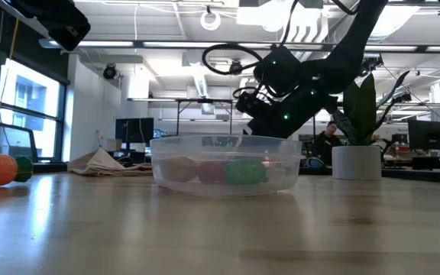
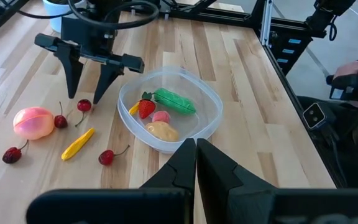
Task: Pick and placing Produce into tupperware
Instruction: Put the red cherry into the transparent bin, then put the peach into the transparent bin
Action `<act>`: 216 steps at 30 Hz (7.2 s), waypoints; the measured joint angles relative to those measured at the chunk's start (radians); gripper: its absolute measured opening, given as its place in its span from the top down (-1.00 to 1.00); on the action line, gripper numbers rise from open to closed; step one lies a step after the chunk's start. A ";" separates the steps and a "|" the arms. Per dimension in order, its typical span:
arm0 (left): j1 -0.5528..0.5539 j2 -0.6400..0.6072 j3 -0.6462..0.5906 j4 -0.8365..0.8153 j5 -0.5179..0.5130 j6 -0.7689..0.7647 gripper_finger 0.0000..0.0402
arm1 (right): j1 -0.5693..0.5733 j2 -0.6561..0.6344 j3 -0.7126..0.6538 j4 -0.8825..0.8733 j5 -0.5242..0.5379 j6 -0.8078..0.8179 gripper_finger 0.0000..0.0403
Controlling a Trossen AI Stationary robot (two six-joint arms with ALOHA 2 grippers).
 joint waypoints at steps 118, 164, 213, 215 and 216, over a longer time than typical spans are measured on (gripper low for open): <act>0.000 0.000 0.000 -0.001 0.000 0.000 0.97 | 0.081 -0.197 0.002 0.016 -0.020 0.042 0.49; 0.000 0.000 0.000 0.000 0.000 0.000 0.97 | 0.359 -0.098 0.002 -0.118 0.135 0.170 0.49; 0.000 0.000 0.000 0.000 0.000 0.000 0.97 | 0.043 0.025 0.589 -0.693 0.138 0.407 0.29; 0.000 0.000 0.000 0.000 0.000 0.000 0.97 | 0.042 0.074 0.692 -0.772 0.123 0.385 0.29; 0.000 0.000 0.000 -0.001 0.000 0.000 0.97 | 0.042 0.099 0.737 -0.820 0.123 0.372 0.29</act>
